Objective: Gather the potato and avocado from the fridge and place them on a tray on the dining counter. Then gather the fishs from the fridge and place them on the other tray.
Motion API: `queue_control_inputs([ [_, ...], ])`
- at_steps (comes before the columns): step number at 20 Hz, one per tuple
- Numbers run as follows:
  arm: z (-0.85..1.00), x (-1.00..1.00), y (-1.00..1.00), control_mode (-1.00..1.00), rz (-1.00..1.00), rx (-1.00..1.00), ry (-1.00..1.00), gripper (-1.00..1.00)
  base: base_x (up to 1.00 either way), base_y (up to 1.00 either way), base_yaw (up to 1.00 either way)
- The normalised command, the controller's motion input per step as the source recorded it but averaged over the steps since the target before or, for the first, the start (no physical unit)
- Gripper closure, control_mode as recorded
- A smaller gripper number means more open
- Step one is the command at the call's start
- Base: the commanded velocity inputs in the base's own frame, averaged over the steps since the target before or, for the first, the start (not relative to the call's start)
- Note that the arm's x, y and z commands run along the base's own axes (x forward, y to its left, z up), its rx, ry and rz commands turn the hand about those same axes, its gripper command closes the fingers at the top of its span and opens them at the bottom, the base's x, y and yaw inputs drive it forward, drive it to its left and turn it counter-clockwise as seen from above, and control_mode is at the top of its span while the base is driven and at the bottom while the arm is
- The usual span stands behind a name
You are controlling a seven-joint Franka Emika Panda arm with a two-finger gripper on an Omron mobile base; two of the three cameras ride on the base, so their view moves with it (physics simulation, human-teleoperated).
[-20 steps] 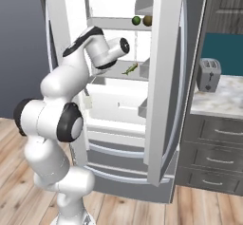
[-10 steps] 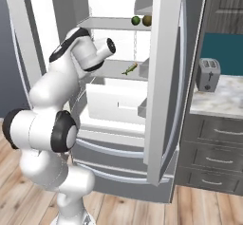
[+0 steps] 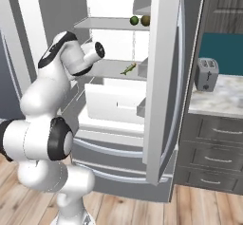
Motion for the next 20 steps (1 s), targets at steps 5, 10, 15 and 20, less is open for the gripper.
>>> queue_control_inputs([
  [5,0.29,-0.59,0.45,-1.0,0.04,0.0,-0.06,1.0,0.0,0.0,0.0],
  [10,0.35,-0.65,-0.52,-1.0,-0.01,-0.02,-0.05,1.0,0.0,0.0,0.0],
  [15,0.05,-0.23,-0.66,-1.0,-0.15,-0.22,0.11,1.0,0.0,0.0,0.0],
  [20,0.0,0.0,-0.44,-1.0,-0.26,-0.33,0.13,1.0,0.0,0.0,0.0],
])
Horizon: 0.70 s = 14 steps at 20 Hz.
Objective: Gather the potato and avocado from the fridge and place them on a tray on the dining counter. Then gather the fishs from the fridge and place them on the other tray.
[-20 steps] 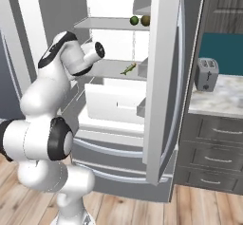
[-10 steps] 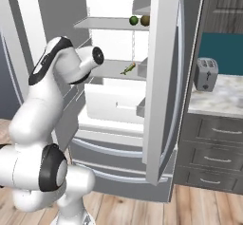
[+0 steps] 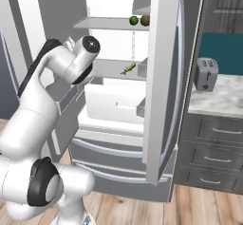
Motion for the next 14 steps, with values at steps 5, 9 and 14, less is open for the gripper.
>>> queue_control_inputs([
  [5,-0.17,0.01,-0.41,-1.0,-0.12,-0.3,0.1,1.0,0.0,0.0,0.0],
  [9,-0.43,0.0,-0.61,-1.0,-0.09,-0.25,0.06,1.0,0.0,0.0,0.0],
  [14,-0.51,0.0,-0.58,-1.0,-0.02,-0.13,0.0,1.0,0.0,0.0,0.0],
])
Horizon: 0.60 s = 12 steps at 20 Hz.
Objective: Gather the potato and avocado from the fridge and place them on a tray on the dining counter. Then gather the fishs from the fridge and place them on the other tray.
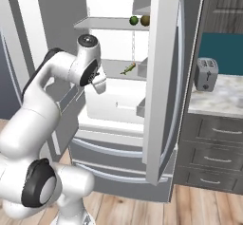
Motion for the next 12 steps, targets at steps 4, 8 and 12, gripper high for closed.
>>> queue_control_inputs([
  [4,-0.48,0.0,-0.25,-1.0,0.0,-0.14,0.0,1.0,0.0,0.0,0.0],
  [8,-0.32,0.0,0.0,-1.0,0.0,-0.12,0.0,1.0,0.0,0.0,0.0],
  [12,-0.22,0.0,0.01,-1.0,0.0,-0.14,0.0,1.0,0.0,0.0,0.0],
])
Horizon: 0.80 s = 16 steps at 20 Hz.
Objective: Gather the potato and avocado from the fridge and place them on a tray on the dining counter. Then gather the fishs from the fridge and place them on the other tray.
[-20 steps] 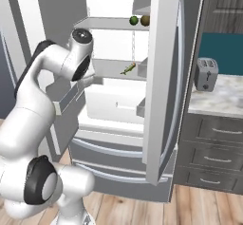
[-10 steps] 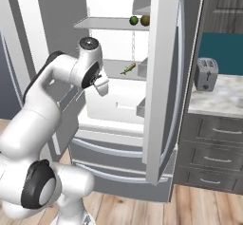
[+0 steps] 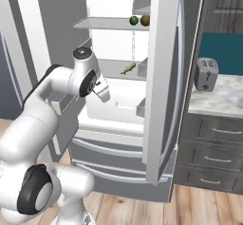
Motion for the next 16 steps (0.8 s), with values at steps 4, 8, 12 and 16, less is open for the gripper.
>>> queue_control_inputs([
  [4,-0.28,-0.37,-0.06,-1.0,0.03,-0.04,0.01,1.0,0.0,0.0,0.0],
  [8,-0.34,-0.65,-0.08,-1.0,0.06,0.0,0.03,1.0,0.0,0.0,0.0],
  [12,-0.38,-0.68,-0.01,-1.0,0.03,-0.01,0.05,1.0,0.0,0.0,0.0],
  [16,-0.35,-0.56,0.0,-1.0,0.04,-0.06,0.07,1.0,0.0,0.0,0.0],
])
